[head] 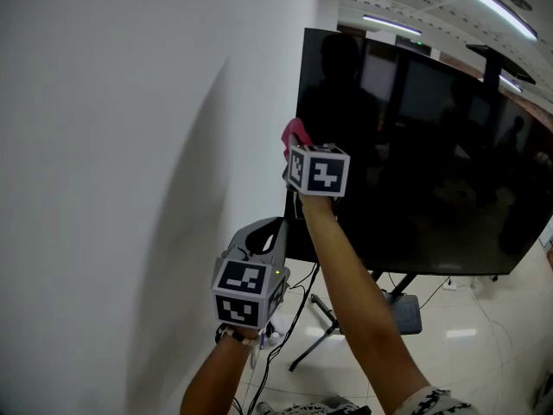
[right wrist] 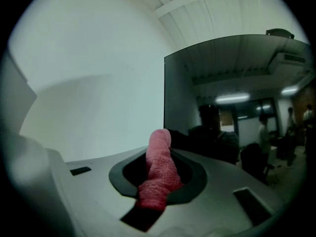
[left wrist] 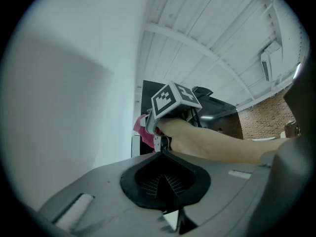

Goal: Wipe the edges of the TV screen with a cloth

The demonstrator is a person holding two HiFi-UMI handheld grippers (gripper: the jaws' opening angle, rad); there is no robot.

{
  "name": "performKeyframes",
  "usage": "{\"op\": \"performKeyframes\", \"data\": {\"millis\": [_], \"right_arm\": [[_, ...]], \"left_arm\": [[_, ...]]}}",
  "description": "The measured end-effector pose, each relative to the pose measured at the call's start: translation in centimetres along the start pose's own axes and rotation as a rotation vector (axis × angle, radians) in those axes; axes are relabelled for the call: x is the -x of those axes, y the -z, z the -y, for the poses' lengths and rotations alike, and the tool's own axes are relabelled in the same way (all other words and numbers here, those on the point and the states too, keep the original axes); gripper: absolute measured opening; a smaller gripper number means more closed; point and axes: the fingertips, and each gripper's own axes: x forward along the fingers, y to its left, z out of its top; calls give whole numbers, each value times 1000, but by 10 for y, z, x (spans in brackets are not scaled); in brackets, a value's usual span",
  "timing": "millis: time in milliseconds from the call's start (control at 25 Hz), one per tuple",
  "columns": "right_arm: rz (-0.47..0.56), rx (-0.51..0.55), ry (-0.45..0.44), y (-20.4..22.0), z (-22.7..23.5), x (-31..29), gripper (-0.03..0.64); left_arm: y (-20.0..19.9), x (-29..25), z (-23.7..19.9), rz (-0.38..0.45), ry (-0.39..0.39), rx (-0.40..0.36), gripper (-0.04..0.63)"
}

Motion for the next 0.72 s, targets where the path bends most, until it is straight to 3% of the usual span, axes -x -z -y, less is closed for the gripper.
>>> {"op": "performKeyframes", "data": {"millis": [160,720], "right_arm": [[2,42,27,24,-4,-1,77],[-22,39,79,95,-13,-6,77]], "left_arm": [[17,6,2,-14,-15,19,2],[99,14,-7,-129,-57,131,2]]}}
